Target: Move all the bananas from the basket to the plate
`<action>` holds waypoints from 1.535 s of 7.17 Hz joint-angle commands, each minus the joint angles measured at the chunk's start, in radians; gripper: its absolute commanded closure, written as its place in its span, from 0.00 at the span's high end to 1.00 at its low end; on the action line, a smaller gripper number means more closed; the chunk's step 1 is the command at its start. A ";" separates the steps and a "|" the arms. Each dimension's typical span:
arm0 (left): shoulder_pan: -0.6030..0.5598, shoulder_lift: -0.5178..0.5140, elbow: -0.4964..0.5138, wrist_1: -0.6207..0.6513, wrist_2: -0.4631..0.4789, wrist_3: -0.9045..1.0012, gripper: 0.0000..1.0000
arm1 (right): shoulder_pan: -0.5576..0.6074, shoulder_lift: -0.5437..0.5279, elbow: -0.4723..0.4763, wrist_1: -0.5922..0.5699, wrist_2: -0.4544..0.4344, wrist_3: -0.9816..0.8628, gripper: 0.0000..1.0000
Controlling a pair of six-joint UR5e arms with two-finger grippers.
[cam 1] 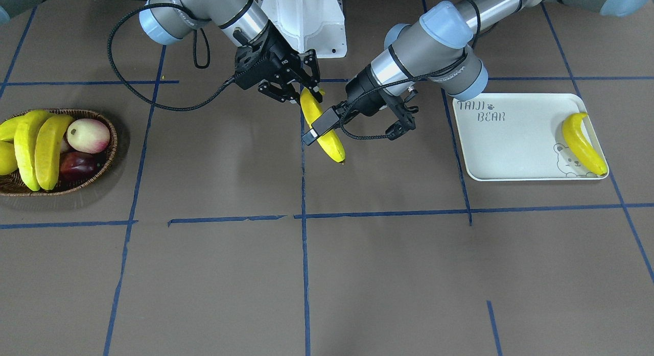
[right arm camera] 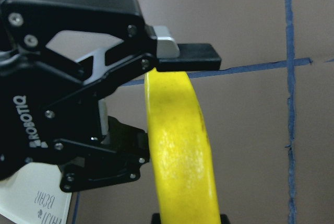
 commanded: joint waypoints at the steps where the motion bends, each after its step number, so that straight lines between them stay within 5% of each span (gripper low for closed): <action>1: 0.001 0.004 -0.002 0.001 -0.001 0.000 0.02 | -0.001 0.002 0.001 0.001 0.000 -0.010 0.05; 2: 0.000 0.007 -0.002 0.000 -0.001 0.007 0.00 | 0.001 0.002 0.001 0.001 0.004 -0.012 0.19; 3: -0.002 0.011 -0.002 0.000 -0.001 0.007 0.00 | 0.001 0.002 0.001 -0.001 0.000 -0.010 0.83; 4: -0.003 0.011 -0.002 0.000 -0.001 0.007 0.00 | 0.010 0.002 0.003 -0.002 0.013 -0.010 0.99; 7: -0.017 0.062 -0.013 -0.005 -0.004 0.013 0.00 | 0.141 -0.007 0.010 -0.079 0.262 -0.010 0.99; 11: -0.132 0.335 -0.076 -0.005 -0.016 0.184 0.00 | 0.293 -0.087 0.015 -0.345 0.380 -0.243 0.99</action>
